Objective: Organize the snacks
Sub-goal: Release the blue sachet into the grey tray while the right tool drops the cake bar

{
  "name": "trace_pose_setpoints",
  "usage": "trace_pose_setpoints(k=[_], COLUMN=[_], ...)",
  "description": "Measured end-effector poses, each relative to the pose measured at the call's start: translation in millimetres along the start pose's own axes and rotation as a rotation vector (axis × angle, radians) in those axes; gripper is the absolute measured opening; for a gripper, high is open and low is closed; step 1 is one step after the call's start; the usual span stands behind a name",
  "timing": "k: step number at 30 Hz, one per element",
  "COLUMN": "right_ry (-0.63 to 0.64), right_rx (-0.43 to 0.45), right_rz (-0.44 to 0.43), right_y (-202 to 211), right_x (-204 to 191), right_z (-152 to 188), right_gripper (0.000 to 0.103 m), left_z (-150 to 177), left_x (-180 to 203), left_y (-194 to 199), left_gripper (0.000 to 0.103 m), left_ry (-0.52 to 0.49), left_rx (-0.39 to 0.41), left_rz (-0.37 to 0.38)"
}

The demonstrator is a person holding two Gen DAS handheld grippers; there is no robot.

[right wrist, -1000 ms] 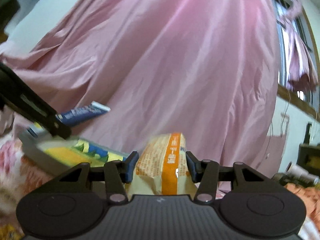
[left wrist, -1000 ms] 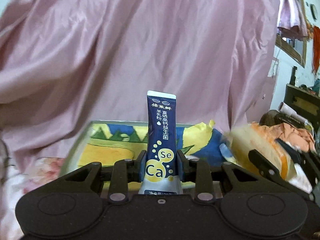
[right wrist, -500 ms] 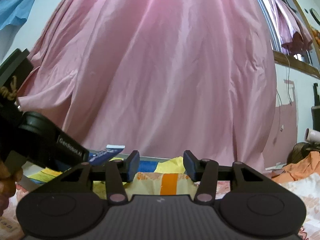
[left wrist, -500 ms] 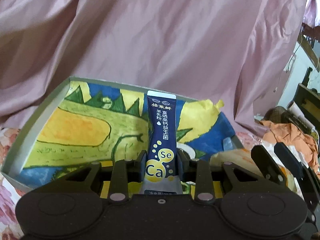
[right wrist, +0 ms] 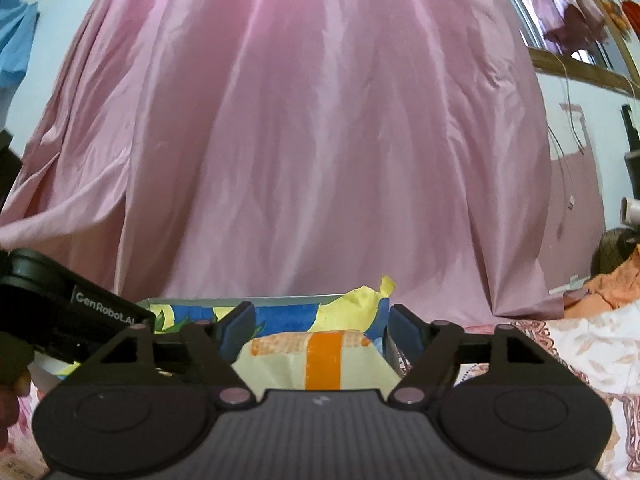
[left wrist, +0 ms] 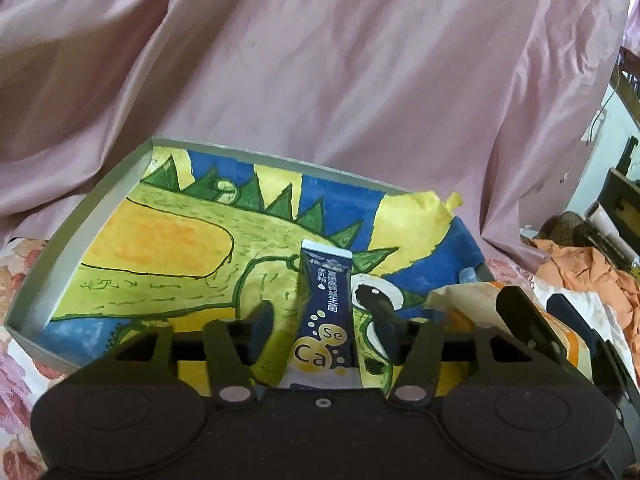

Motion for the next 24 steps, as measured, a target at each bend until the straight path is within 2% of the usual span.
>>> trace_pose_setpoints(k=[4, 10, 15, 24], right_ry=[-0.007, -0.002, 0.006, 0.004], right_rx=[0.005, 0.014, 0.049, 0.077], right_rz=[0.007, 0.014, 0.032, 0.067], right_y=[3.5, 13.9, 31.7, 74.3], right_x=[1.1, -7.5, -18.5, -38.1], right_z=[-3.1, -14.1, -36.1, -75.0], right_gripper=[0.089, 0.1, 0.103, 0.103], left_z=[-7.0, -16.1, -22.5, -19.5], left_x=[1.0, -0.5, -10.0, -27.8], left_y=[14.9, 45.9, 78.3, 142.1], left_gripper=[0.081, 0.096, 0.102, 0.102], left_ry=[0.018, 0.035, 0.068, 0.109], left_rx=[0.044, 0.109, 0.168, 0.248], left_rz=[0.008, 0.018, 0.018, -0.005])
Point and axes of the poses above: each gripper's, at about its wrist camera, not at the fingertips, and y roughly against the way its jaws point, x to its right, z to its underside, the point moved 2 cm from there along -y, roughly the way its jaws point, and after that the axes turned 8 degrees about x, right-handed, at the moved point
